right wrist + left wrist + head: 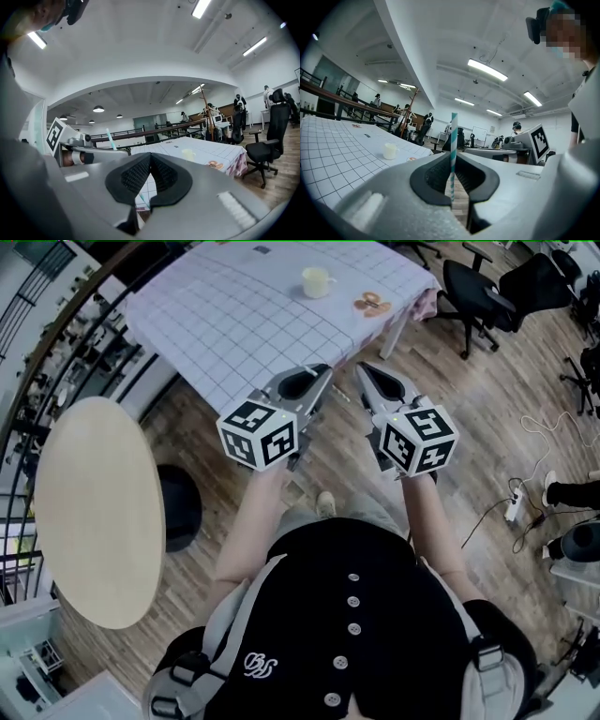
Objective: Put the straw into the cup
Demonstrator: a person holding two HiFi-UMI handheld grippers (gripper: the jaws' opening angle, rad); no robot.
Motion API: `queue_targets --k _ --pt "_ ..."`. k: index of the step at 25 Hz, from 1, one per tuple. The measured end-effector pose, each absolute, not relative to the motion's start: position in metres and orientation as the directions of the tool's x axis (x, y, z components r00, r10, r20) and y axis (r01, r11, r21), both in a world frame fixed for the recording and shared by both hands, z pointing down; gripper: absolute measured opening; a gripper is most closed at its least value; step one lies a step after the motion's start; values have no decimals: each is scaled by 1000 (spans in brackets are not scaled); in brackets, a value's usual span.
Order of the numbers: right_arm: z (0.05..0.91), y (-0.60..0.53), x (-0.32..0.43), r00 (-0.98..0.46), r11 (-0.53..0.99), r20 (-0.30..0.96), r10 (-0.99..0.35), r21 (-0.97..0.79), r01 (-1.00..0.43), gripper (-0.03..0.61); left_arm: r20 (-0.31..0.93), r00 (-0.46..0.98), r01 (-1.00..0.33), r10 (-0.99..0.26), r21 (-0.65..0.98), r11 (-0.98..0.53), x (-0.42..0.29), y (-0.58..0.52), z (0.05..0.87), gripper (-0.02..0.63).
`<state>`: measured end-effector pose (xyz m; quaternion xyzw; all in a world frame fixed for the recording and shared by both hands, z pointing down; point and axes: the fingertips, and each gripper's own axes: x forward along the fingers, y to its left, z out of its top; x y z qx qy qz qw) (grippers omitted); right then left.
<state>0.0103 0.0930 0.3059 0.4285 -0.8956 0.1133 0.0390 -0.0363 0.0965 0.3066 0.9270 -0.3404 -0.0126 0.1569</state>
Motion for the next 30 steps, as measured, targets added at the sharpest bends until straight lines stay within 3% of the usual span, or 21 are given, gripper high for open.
queue_targets --k 8,30 --pt "330 46 6 -617 588 215 -757 -187 -787 0 116 782 -610 -612 343 -714 -39 57 333 26" --pt "346 -167 5 -707 692 238 -666 -156 -705 0 138 696 -707 -705 307 -637 -40 -165 336 26"
